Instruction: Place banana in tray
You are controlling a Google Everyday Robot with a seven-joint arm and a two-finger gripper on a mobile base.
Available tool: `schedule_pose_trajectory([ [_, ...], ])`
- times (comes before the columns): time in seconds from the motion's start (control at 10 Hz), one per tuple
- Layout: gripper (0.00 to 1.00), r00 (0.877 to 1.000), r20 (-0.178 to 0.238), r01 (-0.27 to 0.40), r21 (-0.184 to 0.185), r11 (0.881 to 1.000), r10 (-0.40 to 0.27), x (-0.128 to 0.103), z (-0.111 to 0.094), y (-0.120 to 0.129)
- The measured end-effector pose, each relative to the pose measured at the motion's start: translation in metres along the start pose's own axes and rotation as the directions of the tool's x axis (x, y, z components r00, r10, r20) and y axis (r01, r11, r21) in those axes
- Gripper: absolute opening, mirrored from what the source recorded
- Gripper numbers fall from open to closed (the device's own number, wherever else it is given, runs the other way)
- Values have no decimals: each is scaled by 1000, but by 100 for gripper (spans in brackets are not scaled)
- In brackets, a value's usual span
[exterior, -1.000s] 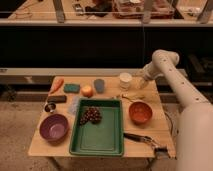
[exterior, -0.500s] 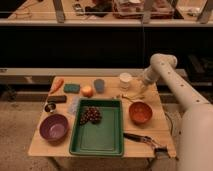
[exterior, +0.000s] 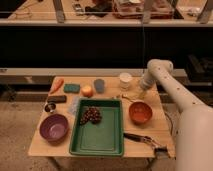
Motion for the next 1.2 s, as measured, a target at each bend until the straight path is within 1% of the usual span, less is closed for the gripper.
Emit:
schedule_pose_trajectory([
  [0.1, 65, 1000, -1, -2, -3, 1000, 2, 0, 2, 1],
  [0.2, 60, 1000, -11, -4, -6, 1000, 4, 4, 3, 1],
  [0.3, 52, 1000, -17, -3, -12, 1000, 3, 5, 7, 2],
  [0.5, 30, 999, -31, 9, -31, 999, -10, 7, 28, 4],
  [0.6, 22, 999, -34, 16, -34, 999, -17, 6, 32, 4],
  [0.8, 3, 999, -38, 24, -47, 999, -26, 5, 34, 1],
  [0.9, 0, 999, -30, 24, -46, 999, -26, 5, 34, 1],
  [1.0, 0, 999, -23, 23, -38, 999, -24, 5, 30, 0],
  [1.1, 0, 1000, -13, 21, -24, 1000, -21, 4, 21, -3],
  [1.2, 0, 1000, -1, 19, -3, 1000, -19, 1, 4, -8],
])
